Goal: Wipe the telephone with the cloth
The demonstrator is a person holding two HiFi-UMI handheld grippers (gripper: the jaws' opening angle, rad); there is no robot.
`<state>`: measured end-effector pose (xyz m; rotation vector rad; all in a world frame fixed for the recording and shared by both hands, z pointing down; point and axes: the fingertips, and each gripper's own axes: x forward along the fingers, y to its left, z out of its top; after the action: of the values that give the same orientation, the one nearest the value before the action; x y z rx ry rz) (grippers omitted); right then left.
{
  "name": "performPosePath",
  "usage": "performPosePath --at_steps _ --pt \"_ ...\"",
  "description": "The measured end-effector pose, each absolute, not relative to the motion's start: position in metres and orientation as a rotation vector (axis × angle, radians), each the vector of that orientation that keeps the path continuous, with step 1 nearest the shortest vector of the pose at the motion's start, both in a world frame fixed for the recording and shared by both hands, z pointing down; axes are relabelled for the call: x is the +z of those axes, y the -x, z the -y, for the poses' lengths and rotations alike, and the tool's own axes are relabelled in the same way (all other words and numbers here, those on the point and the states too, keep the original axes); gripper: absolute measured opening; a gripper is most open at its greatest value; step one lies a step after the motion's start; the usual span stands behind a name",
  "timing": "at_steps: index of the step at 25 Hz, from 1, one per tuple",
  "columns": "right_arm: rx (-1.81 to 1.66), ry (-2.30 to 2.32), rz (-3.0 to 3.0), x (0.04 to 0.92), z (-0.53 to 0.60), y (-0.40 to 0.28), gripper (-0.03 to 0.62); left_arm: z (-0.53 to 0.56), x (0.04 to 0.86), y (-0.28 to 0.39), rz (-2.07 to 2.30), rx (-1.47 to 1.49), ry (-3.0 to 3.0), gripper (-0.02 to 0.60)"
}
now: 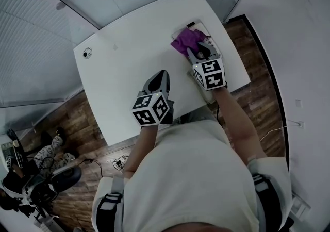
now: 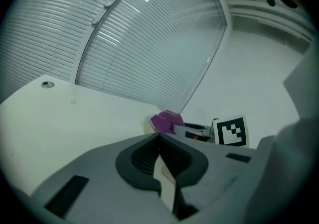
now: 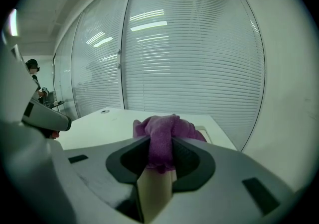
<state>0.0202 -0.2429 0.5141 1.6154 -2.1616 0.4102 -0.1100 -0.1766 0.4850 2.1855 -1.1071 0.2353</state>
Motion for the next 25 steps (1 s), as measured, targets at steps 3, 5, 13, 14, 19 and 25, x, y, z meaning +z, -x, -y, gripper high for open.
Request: performPosePath --at_steps 3,5,13,14,19,25 --pt "0.421 -1.629 2.15 0.517 0.235 -0.022 0.13 0.172 0.487 0.109 1.09 0.243 -2.193 0.021" --pt "0.424 -1.641 2.141 0.518 0.229 -0.024 0.13 0.17 0.487 0.108 1.08 0.244 -2.196 0.021" --pt "0.459 -1.676 2.1 0.527 0.202 -0.031 0.13 0.156 0.489 0.105 1.046 0.26 -2.206 0.021" --pt "0.459 -1.675 2.095 0.528 0.198 -0.032 0.13 0.153 0.489 0.104 1.041 0.262 -2.209 0.021" --pt "0.486 -1.684 2.071 0.536 0.182 -0.037 0.13 0.147 0.496 0.102 1.03 0.282 -2.212 0.021" --pt "0.512 -1.705 2.041 0.542 0.168 -0.039 0.13 0.139 0.503 0.102 1.019 0.3 -2.199 0.021"
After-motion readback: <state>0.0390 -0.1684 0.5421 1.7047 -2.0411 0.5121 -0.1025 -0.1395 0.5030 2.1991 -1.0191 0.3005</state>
